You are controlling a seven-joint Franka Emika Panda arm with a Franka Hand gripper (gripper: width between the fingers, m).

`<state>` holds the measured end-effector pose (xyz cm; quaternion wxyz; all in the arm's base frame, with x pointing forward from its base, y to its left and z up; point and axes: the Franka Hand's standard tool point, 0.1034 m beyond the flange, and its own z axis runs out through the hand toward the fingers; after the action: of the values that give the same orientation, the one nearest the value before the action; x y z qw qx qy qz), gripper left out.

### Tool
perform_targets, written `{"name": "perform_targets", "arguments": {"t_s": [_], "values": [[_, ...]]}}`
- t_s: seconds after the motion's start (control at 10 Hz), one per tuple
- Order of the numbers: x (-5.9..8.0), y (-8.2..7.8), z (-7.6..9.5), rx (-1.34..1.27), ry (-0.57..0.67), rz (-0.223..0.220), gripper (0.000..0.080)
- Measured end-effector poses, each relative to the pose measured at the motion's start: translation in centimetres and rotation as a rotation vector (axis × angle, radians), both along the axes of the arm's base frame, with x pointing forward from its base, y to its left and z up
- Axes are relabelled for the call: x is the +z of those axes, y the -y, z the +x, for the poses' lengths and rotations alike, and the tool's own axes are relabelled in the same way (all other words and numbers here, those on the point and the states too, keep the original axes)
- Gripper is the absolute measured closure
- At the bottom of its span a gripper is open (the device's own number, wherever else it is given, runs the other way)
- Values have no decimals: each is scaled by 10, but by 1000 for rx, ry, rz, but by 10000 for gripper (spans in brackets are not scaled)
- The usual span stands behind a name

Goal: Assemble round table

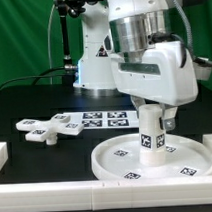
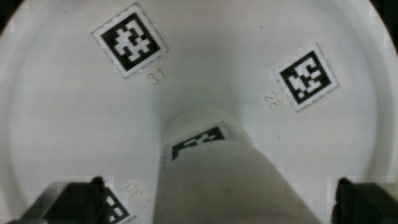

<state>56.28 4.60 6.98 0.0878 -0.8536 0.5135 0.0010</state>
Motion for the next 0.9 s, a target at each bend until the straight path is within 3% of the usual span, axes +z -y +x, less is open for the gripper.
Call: {"name": "perform_targets", "arguments": {"t_s": [0.5, 0.7, 0.9], "values": [[0, 0, 0, 371, 55, -33, 151], [5, 0, 5, 682, 77, -78, 151], [5, -4, 5, 902, 85, -89, 151]]}}
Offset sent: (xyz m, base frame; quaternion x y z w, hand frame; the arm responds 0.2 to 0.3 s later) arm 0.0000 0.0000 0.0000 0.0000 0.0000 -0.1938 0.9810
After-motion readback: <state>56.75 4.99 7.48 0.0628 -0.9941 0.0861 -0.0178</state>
